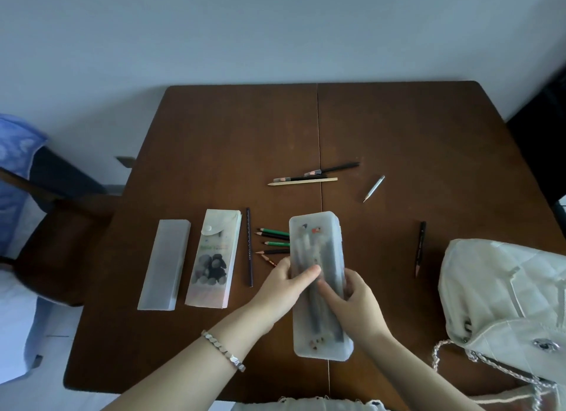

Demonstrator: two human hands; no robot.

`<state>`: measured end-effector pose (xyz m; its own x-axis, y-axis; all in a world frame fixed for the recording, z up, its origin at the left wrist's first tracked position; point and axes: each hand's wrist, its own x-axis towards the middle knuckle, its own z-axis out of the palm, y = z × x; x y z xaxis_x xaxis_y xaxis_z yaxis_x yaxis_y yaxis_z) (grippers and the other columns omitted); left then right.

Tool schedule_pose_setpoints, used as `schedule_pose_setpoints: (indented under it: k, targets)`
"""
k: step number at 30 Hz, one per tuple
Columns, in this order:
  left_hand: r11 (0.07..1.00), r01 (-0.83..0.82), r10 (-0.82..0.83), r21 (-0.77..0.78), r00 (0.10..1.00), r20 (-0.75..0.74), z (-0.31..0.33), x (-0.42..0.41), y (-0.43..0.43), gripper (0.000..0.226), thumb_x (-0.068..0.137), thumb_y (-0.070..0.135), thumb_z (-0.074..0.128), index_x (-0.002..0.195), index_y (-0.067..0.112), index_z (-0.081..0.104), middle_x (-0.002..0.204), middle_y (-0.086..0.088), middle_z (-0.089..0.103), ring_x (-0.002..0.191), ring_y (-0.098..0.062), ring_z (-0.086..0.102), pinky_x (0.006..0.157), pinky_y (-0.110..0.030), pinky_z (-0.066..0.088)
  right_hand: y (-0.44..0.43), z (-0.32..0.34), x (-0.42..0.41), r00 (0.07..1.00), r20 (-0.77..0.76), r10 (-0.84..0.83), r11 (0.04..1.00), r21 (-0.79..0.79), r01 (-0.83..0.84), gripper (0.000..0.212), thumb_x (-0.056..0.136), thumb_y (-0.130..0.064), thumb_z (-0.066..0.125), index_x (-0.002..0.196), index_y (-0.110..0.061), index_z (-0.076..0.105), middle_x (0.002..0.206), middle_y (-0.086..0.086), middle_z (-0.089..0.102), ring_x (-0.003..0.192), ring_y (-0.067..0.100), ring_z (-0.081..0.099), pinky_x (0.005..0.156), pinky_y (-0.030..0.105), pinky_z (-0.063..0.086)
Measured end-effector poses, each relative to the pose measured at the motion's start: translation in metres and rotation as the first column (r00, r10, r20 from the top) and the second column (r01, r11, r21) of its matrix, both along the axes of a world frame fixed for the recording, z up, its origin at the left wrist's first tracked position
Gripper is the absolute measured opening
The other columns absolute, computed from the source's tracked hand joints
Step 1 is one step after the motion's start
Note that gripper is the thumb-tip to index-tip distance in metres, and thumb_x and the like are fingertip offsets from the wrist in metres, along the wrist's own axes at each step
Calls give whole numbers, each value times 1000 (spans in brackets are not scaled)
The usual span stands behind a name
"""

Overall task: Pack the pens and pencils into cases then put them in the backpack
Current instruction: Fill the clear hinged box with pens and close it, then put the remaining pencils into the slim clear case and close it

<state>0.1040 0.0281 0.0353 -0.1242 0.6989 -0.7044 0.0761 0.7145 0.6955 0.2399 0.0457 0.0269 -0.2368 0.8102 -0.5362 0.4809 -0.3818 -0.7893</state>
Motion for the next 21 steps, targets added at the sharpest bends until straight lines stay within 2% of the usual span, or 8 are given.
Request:
schedule_pose_setpoints:
  k: [2,5,8,10,13,17,19,21]
  targets:
    - [998,-50,47,-42,997,-54,1,4,4,66,81,48,63,132,22,31,117,8,48,101,-7,48,86,-25,42,-5,3,-9,998,-31,55,998,40,-54,26,84,-36,63,102,-32,45,92,-19,59,77,0,62,55,8,50]
    - [978,-200,183,-55,956,-229,-1,-1,4,78,72,46,75,130,19,30,116,2,47,101,-12,48,91,-32,45,-8,5,-21,979,-62,192,978,97,-186,33,83,-29,66,107,-33,44,95,-24,57,82,-2,61,70,10,54]
    - [969,-246,230,-17,925,-303,-4,-16,-1,75,70,41,77,127,18,32,119,-1,48,99,-13,49,82,-29,43,-3,8,-30,951,-126,284,958,80,-275,38,81,-32,67,113,-35,46,100,-21,60,91,-1,62,72,11,53]
    - [965,-260,258,32,924,-282,-6,-27,-7,67,74,33,75,126,17,35,108,3,50,97,-13,52,77,-24,42,1,6,-33,922,-132,365,931,43,-363,39,84,-35,64,119,-34,48,105,-17,63,94,1,63,74,14,53]
    - [962,-267,269,57,889,-370,-7,-52,-19,59,75,36,72,118,22,34,94,9,49,85,-9,53,63,-20,42,9,0,-34,890,-26,455,891,-7,-455,25,89,-36,55,113,-34,54,99,-9,68,91,6,65,78,23,55]
    - [959,-273,261,76,744,-615,-12,-104,-31,83,56,57,71,123,24,34,109,3,53,92,-16,60,73,-36,57,15,-12,-38,870,112,480,877,-27,-480,15,90,-33,51,104,-36,57,101,-7,66,94,6,61,72,16,47]
    - [951,-291,284,103,697,-658,-13,-128,-31,85,55,60,71,122,23,35,110,2,54,90,-17,61,71,-35,58,14,-17,-46,864,122,489,872,-50,-487,14,91,-31,50,102,-36,56,102,-7,66,93,6,61,70,15,46]
    - [942,-324,299,87,692,-657,-17,-144,-28,82,63,55,72,126,20,33,112,1,52,93,-17,59,69,-31,54,11,-20,-56,863,119,491,871,-59,-487,15,91,-29,50,103,-34,57,100,-5,67,90,6,61,65,14,43]
